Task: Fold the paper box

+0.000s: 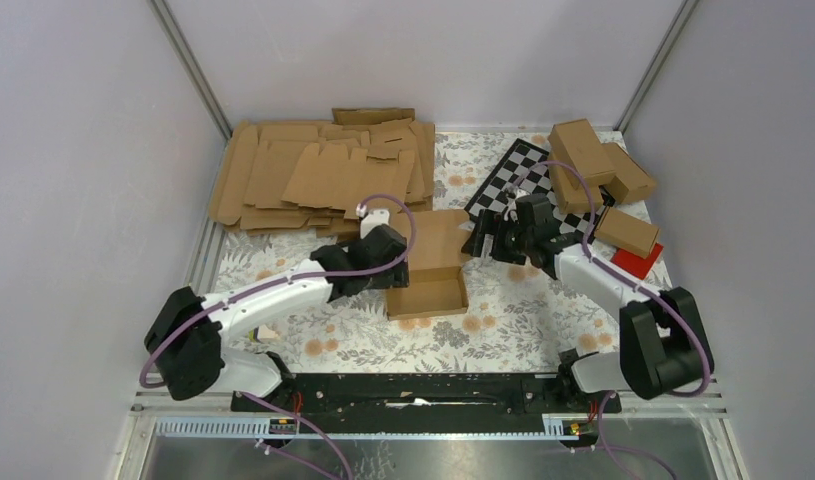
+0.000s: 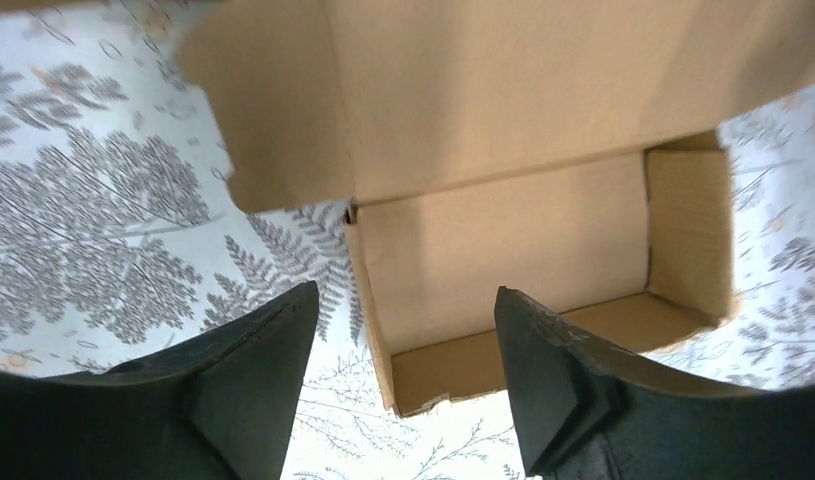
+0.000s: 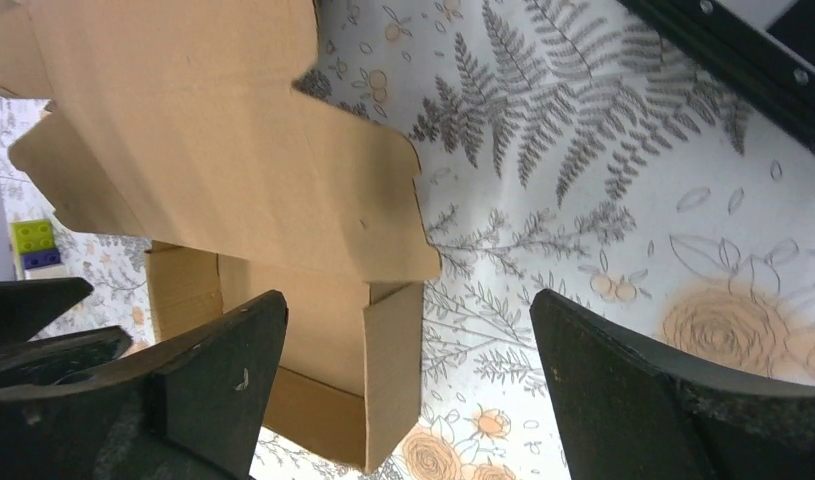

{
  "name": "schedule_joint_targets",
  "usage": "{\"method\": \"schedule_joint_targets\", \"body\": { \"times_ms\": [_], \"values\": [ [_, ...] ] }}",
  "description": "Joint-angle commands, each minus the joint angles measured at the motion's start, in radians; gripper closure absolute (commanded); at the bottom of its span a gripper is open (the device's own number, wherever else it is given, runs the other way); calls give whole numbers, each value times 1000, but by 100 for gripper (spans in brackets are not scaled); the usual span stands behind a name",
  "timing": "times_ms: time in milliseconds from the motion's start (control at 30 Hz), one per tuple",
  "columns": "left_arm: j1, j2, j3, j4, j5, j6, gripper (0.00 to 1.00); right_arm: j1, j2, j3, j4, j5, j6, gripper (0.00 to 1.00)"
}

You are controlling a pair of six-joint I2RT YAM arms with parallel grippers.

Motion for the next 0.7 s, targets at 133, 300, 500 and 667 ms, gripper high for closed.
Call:
{"method": "schedule_joint_targets", "body": {
  "times_ms": [133,300,500,667],
  "values": [
    [267,-169,-64,203,207,106,10,-51,152,181,90,-92,-97,1],
    [361,-115,-91,305,287,123,13,-52,215,241,27,-133,-120,7],
    [391,-49,-86,401,397,145,31,-52,278,275,16,-205,-135,22],
    [391,-15,-61,401,390,171,56,-45,304,294,3,-238,-138,49]
  ]
}}
